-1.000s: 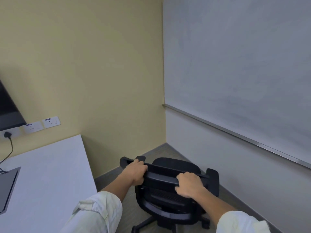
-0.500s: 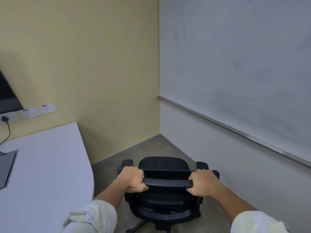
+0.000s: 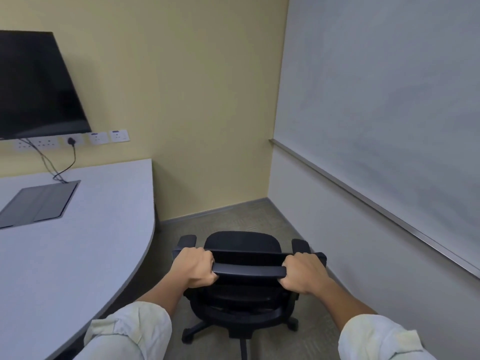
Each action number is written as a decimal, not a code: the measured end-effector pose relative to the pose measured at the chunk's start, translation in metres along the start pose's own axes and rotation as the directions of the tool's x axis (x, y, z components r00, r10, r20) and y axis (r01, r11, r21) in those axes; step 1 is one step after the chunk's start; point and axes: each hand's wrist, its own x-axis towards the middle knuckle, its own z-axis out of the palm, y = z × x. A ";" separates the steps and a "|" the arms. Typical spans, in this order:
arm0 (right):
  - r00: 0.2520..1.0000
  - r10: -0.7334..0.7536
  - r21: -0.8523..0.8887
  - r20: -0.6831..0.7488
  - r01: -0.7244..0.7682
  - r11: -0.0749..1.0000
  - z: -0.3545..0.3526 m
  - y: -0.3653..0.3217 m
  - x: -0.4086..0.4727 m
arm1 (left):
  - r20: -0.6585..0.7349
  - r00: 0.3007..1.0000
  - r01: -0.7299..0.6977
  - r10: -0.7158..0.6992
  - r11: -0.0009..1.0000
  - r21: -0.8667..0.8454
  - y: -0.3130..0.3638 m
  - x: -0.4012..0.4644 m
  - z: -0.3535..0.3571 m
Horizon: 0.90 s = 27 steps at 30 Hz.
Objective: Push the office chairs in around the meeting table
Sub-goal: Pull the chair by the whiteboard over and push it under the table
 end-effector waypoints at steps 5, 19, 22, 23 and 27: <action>0.993 -0.116 -0.034 -0.029 0.115 0.993 0.001 0.027 -0.011 | 0.053 0.995 0.085 -0.084 0.996 -0.026 0.034 -0.018 0.001; 0.958 -0.277 -0.033 -0.069 0.275 0.961 -0.001 0.064 0.049 | 0.201 0.963 0.190 -0.179 0.981 -0.034 0.035 0.026 -0.015; 0.952 -0.291 -0.021 -0.096 0.290 0.957 0.001 0.068 0.084 | 0.203 0.958 0.211 -0.203 0.977 -0.016 0.018 0.052 -0.014; 0.950 -0.295 -0.020 -0.103 0.295 0.955 0.001 0.068 0.099 | 0.197 0.956 0.219 -0.215 0.976 0.001 0.011 0.062 -0.013; 0.942 -0.321 -0.007 -0.098 0.322 0.947 -0.003 0.072 0.162 | 0.160 0.950 0.266 -0.267 0.964 0.027 -0.019 0.105 -0.014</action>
